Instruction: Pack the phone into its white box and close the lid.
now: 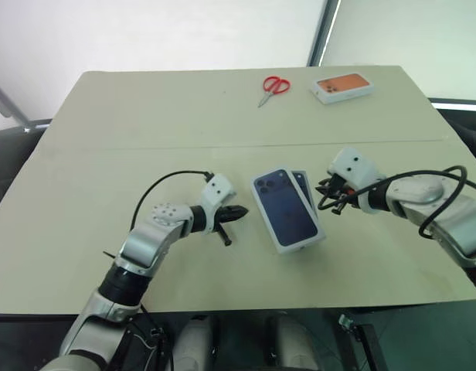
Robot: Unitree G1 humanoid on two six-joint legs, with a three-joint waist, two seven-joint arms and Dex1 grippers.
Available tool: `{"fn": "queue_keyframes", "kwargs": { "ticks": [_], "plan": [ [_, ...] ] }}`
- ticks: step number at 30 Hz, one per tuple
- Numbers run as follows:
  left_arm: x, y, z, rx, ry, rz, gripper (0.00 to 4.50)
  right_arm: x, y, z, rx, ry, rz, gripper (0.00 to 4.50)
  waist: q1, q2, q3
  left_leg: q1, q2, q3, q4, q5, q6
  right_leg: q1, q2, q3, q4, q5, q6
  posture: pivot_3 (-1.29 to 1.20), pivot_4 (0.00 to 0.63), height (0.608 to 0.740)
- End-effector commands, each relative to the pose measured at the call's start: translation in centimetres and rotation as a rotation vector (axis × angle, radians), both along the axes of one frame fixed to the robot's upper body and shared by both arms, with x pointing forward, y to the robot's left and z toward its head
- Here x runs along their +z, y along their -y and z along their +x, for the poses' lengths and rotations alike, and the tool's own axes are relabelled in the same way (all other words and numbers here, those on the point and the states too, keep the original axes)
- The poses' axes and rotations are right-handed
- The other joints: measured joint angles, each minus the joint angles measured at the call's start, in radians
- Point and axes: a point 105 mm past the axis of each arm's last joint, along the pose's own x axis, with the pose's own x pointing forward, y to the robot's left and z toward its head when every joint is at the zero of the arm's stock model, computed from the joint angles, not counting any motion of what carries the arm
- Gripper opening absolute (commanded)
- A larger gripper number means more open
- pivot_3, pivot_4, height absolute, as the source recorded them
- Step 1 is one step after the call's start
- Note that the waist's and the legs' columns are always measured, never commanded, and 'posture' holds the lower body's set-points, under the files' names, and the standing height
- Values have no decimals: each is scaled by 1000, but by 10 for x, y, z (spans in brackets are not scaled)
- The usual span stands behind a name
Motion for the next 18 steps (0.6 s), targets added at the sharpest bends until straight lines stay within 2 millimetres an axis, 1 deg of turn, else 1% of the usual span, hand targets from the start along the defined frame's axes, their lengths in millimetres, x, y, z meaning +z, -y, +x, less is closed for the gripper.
{"fn": "queue_keyframes", "kwargs": {
  "ticks": [1,4,9,10,15,18],
  "plan": [
    [3,10,-1,-6,16,1,0,2,-10,-2,62,47,-47,629,0,0,0,0,0,0,0,0,0,0,0,0,0,0,0,0,150,697],
    [1,15,1,25,-7,-10,0,-1,-17,-4,90,38,-44,629,1,0,0,0,0,0,0,0,0,0,0,0,0,0,0,0,150,697],
    [-4,19,0,27,-7,-1,0,-3,-19,-2,107,45,-59,629,1,0,0,0,-1,0,0,0,0,0,-1,0,0,0,0,0,150,697],
    [-4,20,0,29,-8,-1,0,-3,-20,-3,112,42,-55,73,1,0,0,0,-1,0,0,0,0,0,-1,0,0,0,0,0,150,697],
    [-2,24,3,45,-8,-26,0,-2,-22,-4,127,50,-65,32,3,0,0,0,-1,0,0,0,-1,0,-1,0,0,0,0,0,150,697],
    [4,27,7,59,22,-57,0,0,-21,-2,125,65,-80,32,3,0,0,0,-1,0,1,0,-1,0,-1,0,0,0,0,0,150,697]
  ]
}}
